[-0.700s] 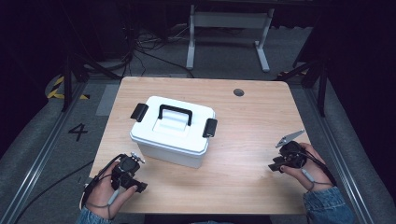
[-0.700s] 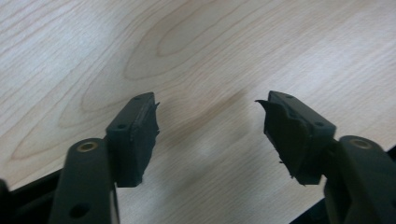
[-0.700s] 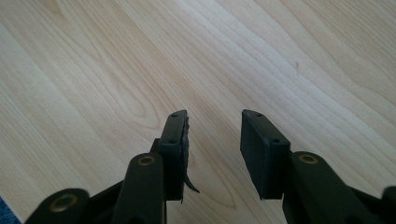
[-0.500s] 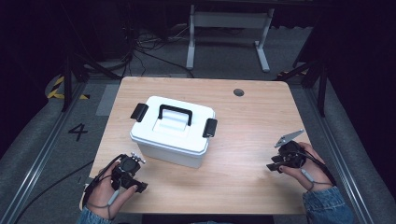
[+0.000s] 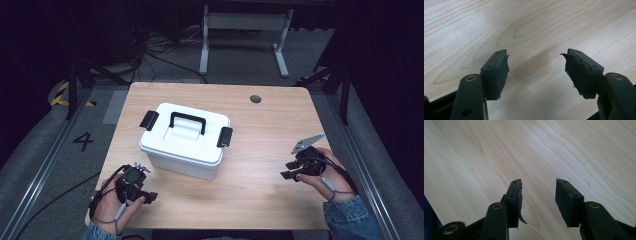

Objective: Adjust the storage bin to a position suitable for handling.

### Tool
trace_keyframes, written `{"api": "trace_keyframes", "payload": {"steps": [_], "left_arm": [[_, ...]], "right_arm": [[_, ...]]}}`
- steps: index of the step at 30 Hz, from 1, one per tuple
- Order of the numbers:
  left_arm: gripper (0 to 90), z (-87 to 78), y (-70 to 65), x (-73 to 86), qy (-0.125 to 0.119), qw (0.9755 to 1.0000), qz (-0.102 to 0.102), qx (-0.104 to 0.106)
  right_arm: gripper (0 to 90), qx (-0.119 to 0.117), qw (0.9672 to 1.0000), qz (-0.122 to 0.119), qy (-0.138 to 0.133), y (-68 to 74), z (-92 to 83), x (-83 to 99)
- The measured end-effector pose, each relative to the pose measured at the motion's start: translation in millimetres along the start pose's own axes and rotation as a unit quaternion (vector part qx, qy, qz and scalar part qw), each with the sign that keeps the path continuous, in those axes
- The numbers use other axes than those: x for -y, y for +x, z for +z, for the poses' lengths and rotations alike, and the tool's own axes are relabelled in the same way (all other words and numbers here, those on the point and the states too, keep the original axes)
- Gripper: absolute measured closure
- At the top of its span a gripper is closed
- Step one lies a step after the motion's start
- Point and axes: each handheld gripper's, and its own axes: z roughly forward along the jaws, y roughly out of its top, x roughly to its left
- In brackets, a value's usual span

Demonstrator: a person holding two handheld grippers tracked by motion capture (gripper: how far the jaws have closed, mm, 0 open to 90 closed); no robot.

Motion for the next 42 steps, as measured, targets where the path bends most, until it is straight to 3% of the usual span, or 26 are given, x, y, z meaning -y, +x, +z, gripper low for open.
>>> {"api": "trace_keyframes", "payload": {"steps": [2, 5, 6, 8, 9, 12, 15, 20, 28, 33, 42], "left_arm": [[35.1, -0.2, 0.4, 0.0, -0.001, 1.0, 0.0, 0.003], [34.0, -0.1, 0.5, -0.1, -0.002, 1.0, 0.0, 0.002], [33.5, -0.1, -0.8, 0.6, -0.005, 1.0, 0.003, -0.008], [27.5, 0.0, -2.0, 1.1, -0.004, 0.9999, 0.007, -0.008], [26.7, -0.2, -2.9, 1.7, -0.008, 0.9999, 0.011, -0.008], [24.9, 0.4, -3.2, 1.3, -0.007, 0.9999, 0.007, -0.003], [25.3, 0.7, -1.9, -1.3, -0.009, 0.9999, 0.008, -0.004], [25.2, 1.9, -2.7, -4.7, -0.011, 0.9999, 0.008, -0.003], [28.4, 0.1, -2.6, -4.6, -0.016, 0.9998, 0.012, 0.007], [34.7, -2.0, -1.2, -3.9, -0.02, 0.9994, 0.018, 0.02], [35.3, -0.6, -1.6, -4.2, -0.015, 0.9993, 0.023, 0.027]], "right_arm": [[58.0, -0.012, 0.9999, 0.006, -0.001, 2.9, -2.3, -6.6], [57.7, -0.018, 0.9997, -0.007, -0.013, 7.0, -9.1, -20.2], [57.5, -0.02, 0.9996, -0.011, -0.017, 8.7, -11.7, -25.5], [57.4, -0.022, 0.9994, -0.017, -0.022, 10.1, -14.5, -31.1], [57.3, -0.028, 0.9986, -0.026, -0.036, 13.3, -20.3, -43.5], [56.9, -0.03, 0.9979, -0.03, -0.05, 15.2, -24.1, -52.3], [57.1, -0.035, 0.9948, -0.037, -0.088, 19.5, -29.6, -66.8], [57.0, -0.032, 0.9948, -0.049, -0.083, 27.0, -35.2, -93.0], [55.7, -0.046, 0.9914, -0.083, -0.09, 41.3, -38.7, -138.7], [53.1, -0.052, 0.9893, -0.096, -0.097, 46.1, -35.0, -166.6], [52.3, -0.068, 0.9867, -0.11, -0.098, 51.6, -19.0, -202.3]]}}
